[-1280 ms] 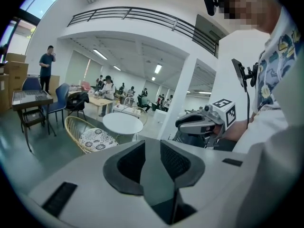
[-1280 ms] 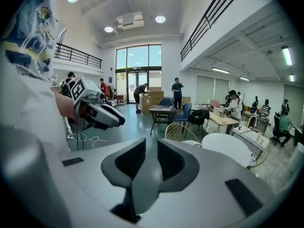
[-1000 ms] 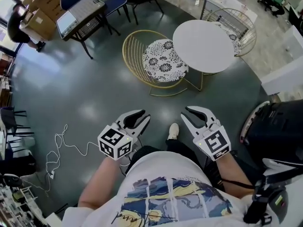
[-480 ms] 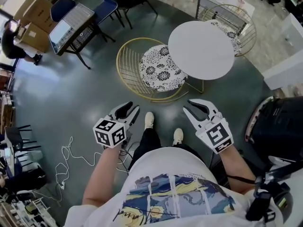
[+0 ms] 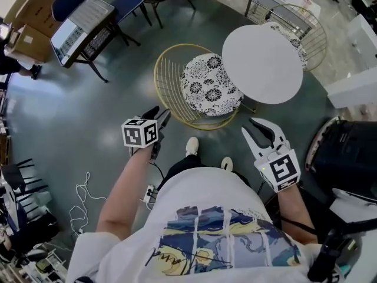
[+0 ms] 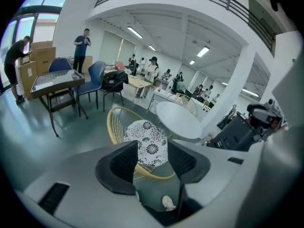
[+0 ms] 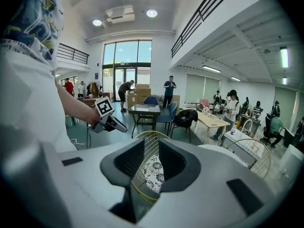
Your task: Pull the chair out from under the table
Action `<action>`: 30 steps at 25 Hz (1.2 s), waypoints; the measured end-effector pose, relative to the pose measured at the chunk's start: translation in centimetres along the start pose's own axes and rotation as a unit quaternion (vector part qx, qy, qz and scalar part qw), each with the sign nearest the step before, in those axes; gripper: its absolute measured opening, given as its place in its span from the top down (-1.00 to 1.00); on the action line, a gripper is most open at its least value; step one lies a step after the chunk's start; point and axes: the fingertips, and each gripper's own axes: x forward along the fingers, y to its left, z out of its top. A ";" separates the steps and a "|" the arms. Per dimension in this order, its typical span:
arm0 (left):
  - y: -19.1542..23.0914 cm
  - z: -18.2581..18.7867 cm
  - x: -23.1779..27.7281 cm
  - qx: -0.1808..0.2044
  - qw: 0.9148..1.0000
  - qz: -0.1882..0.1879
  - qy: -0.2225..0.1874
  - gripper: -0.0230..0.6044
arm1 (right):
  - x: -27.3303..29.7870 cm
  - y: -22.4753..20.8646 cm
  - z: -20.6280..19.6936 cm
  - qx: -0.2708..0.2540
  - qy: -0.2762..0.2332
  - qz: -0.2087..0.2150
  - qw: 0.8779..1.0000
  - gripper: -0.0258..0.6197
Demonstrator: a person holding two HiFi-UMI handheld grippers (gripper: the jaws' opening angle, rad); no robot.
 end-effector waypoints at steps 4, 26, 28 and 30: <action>5.6 0.2 3.7 -0.055 0.998 0.005 0.022 0.35 | 3.0 -0.3 0.8 0.014 0.002 -0.019 1.000 0.68; 15.1 -2.8 15.9 -0.192 0.973 0.015 0.128 0.35 | 4.6 0.3 -1.3 0.077 0.064 -0.117 0.988 0.69; 15.2 -2.8 16.5 -0.201 0.971 0.013 0.133 0.35 | 4.8 0.1 -1.3 0.080 0.067 -0.117 0.988 0.69; 15.4 -2.8 17.1 -0.205 0.969 0.014 0.138 0.35 | 5.0 0.0 -1.5 0.084 0.071 -0.116 0.987 0.69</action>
